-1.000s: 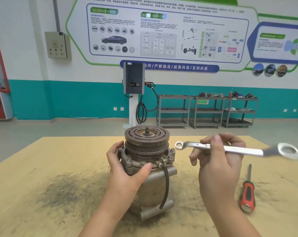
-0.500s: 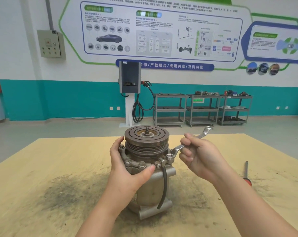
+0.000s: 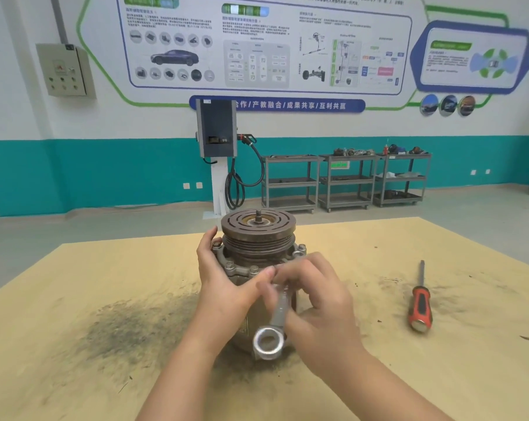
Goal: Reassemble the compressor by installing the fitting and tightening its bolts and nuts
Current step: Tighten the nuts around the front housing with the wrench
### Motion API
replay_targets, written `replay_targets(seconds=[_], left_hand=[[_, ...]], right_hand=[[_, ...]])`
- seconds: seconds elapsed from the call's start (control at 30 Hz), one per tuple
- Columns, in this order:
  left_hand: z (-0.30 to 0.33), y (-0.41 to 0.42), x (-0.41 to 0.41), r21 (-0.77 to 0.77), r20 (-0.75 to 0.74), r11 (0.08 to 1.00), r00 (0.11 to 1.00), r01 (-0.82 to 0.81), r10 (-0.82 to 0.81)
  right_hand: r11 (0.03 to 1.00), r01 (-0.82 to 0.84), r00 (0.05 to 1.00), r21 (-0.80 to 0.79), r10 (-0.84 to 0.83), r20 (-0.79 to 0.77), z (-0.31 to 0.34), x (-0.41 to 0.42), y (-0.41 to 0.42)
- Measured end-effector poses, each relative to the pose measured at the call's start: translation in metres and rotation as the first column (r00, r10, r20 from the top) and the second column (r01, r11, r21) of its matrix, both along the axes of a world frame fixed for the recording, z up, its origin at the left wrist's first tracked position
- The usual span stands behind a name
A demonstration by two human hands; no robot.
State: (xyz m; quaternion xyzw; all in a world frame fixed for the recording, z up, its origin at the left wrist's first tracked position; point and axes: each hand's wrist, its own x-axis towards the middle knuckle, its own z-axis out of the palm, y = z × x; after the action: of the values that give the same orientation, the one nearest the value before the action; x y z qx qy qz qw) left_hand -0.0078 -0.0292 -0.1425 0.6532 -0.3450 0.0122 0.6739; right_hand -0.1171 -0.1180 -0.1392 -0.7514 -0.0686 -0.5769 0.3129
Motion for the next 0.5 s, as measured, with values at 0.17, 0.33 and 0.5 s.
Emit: replay_targets(seconds=[0.17,0.33,0.5], left_hand=[[-0.004,0.001,0.002,0.000,0.031,1.000,0.999,-0.013,0.013],[-0.004,0.001,0.003,0.019,0.031,1.000,0.999,-0.016,0.015],[-0.003,0.002,0.001,0.018,0.034,1.000,0.999,-0.003,0.002]], right_hand=[[0.997,-0.015,0.993,0.079,0.006,0.116,0.016,-0.006,-0.014],[0.547,-0.398,0.917,0.736,0.235,0.322,0.039,-0.002,-0.036],[0.298,-0.381,0.917,0.875,0.245,0.315,0.042,0.013,-0.061]])
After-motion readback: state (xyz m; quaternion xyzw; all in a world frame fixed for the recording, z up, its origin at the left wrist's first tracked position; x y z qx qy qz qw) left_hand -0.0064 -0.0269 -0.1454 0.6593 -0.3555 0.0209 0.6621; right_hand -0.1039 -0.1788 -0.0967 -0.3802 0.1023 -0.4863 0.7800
